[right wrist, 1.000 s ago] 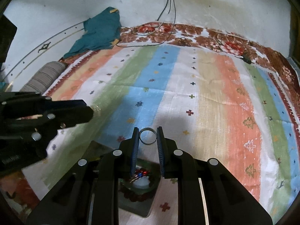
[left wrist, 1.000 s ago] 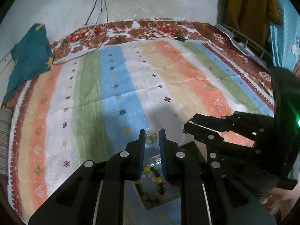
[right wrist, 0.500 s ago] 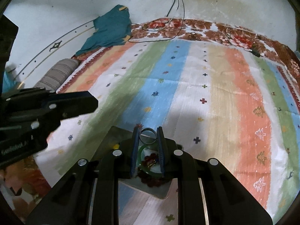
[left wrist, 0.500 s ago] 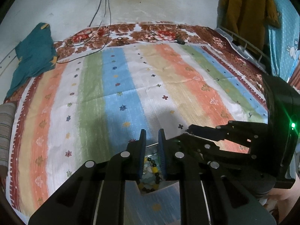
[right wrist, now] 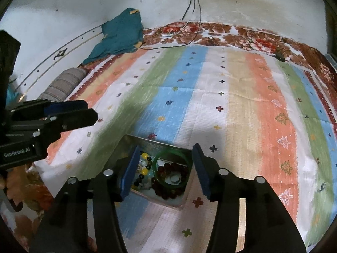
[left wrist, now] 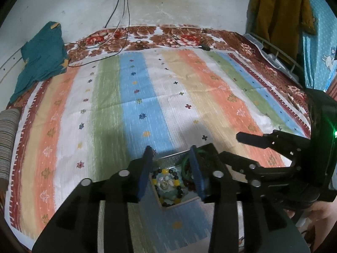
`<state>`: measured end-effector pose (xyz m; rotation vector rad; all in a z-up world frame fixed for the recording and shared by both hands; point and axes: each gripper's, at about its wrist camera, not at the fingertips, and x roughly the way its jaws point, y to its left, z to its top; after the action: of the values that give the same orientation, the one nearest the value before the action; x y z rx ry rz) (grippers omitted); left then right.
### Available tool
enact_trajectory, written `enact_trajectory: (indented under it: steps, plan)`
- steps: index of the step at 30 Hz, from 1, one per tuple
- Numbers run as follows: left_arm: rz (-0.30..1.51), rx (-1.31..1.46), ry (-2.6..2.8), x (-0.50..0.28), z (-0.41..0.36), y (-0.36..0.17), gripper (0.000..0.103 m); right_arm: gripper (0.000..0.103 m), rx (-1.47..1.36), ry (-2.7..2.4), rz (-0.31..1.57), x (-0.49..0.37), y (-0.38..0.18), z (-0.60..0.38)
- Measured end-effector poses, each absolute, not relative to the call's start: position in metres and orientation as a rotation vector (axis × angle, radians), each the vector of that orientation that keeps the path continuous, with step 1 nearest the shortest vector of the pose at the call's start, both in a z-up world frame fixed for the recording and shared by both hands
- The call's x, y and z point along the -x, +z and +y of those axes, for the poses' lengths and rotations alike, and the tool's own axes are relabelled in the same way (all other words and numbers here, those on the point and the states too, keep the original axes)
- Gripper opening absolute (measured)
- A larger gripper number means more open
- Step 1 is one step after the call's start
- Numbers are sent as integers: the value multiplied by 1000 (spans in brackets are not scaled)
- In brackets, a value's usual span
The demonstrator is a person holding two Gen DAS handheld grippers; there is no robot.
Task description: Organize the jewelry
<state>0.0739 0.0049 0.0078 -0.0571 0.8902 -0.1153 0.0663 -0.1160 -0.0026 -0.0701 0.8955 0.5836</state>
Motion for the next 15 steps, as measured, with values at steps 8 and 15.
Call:
enact_trajectory:
  steps: [8,15]
  plan:
    - [866,52,-148,-58,0,13,67,77,39,575,861,-57,8,-130]
    - [842,17,-118,-48,-3,15,93,93,57,549,807,-45,16,-140]
